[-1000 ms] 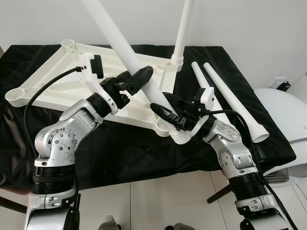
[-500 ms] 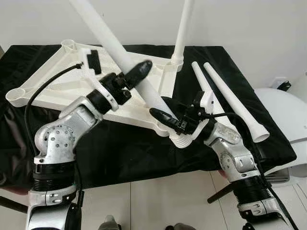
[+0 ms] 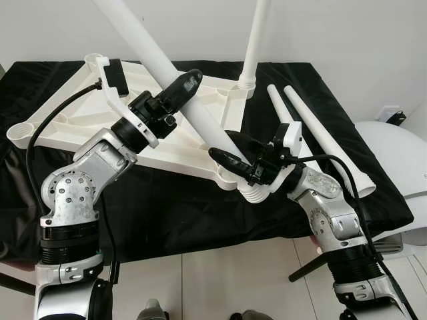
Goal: Building children table
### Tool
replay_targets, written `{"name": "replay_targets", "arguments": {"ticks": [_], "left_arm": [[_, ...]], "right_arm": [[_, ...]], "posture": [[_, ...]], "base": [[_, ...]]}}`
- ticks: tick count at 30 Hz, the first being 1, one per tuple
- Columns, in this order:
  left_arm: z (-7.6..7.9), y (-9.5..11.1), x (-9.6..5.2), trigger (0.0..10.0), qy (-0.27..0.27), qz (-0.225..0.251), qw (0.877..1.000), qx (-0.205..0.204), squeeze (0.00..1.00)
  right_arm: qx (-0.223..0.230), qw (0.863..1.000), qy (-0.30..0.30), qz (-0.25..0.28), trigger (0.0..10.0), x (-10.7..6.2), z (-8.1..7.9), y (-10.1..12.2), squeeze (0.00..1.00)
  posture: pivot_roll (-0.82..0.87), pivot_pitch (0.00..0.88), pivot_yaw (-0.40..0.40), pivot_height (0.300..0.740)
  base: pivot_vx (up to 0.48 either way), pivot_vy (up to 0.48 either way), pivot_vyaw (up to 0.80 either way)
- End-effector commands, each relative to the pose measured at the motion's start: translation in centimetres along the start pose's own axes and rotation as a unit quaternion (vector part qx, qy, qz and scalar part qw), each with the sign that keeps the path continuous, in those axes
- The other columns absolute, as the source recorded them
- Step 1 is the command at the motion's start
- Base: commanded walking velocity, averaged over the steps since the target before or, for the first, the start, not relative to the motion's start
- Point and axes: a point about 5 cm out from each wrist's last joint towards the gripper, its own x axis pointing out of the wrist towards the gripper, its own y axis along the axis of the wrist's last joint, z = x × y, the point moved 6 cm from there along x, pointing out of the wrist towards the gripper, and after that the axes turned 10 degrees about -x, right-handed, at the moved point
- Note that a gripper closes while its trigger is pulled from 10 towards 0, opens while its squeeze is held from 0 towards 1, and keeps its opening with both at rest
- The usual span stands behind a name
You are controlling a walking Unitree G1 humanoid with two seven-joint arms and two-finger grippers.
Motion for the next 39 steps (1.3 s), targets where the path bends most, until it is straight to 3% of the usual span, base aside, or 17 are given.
{"name": "replay_targets", "arguments": {"ticks": [1,3,5,6,8,11,12,14,17,18,22,32,39], "left_arm": [[4.1,0.1,1.3,10.0,-0.093,-0.010,0.995,0.026,0.00],[4.1,0.1,1.3,10.0,-0.093,-0.010,0.995,0.026,0.00],[5.2,0.5,2.6,10.0,-0.089,-0.021,0.990,0.105,0.00],[5.2,0.5,2.6,10.0,-0.089,-0.021,0.990,0.105,0.00],[5.5,1.0,3.5,10.0,-0.081,-0.024,0.984,0.156,0.00],[5.8,1.0,4.0,10.0,-0.085,-0.033,0.979,0.180,0.00],[6.1,0.4,4.2,10.0,-0.092,-0.052,0.973,0.204,0.00],[6.4,-0.7,4.4,10.0,-0.108,-0.082,0.962,0.235,0.00],[6.5,-1.0,4.4,10.0,-0.113,-0.088,0.959,0.244,0.00],[6.2,-2.3,4.5,10.0,-0.117,-0.116,0.953,0.254,0.00],[5.8,-4.1,4.5,10.0,-0.124,-0.150,0.943,0.270,0.00],[7.1,-4.4,5.1,10.0,-0.147,-0.153,0.935,0.283,0.00],[8.8,-4.3,5.5,10.0,-0.176,-0.149,0.929,0.289,0.00]], "right_arm": [[0.015,1.000,0.008,-0.019,10.0,-0.1,0.0,-0.8,1.00],[0.015,1.000,0.008,-0.019,10.0,-0.1,0.0,-0.8,1.00],[0.002,0.999,0.024,-0.024,10.0,0.0,0.7,-0.3,1.00],[0.002,0.999,0.024,-0.024,10.0,0.0,0.7,-0.3,1.00],[-0.015,0.999,0.026,-0.024,10.0,0.1,1.7,0.4,1.00],[-0.027,0.999,0.022,-0.028,10.0,0.3,2.5,0.7,1.00],[-0.029,0.999,0.024,-0.033,10.0,0.5,2.8,0.8,0.00],[-0.029,0.998,0.030,-0.040,10.0,0.6,3.1,0.9,0.00],[-0.027,0.998,0.034,-0.042,10.0,0.7,3.2,0.9,0.00],[-0.025,0.998,0.036,-0.054,10.0,0.9,3.7,0.8,0.00],[-0.022,0.997,0.037,-0.071,10.0,1.1,4.5,0.8,0.00],[-0.002,0.993,0.062,-0.104,10.0,1.1,4.3,-0.1,0.00],[0.025,0.983,0.103,-0.149,10.0,0.6,2.6,-2.5,0.00]], "posture": [[0.03,0.079,-0.002,0.740],[0.03,0.079,-0.002,0.740],[0.03,0.082,-0.015,0.740],[0.03,0.082,-0.015,0.740],[0.03,0.085,-0.021,0.740],[0.03,0.087,-0.023,0.740],[0.03,0.088,-0.026,0.740],[0.03,0.089,-0.027,0.740],[0.04,0.089,-0.028,0.740],[0.04,0.092,-0.029,0.740],[0.04,0.093,-0.028,0.740],[0.04,0.099,-0.031,0.740],[0.05,0.094,-0.030,0.740]], "base": [[0.000,0.000,0.00],[0.000,0.000,0.00],[0.000,0.000,0.00],[0.000,0.000,0.00],[0.000,0.000,0.00],[0.000,0.000,0.00],[0.000,0.000,0.00],[0.000,0.000,0.00],[0.000,0.000,0.00],[0.000,0.000,0.00],[0.000,0.000,0.00],[0.000,0.000,0.00],[0.000,0.000,0.00]]}}
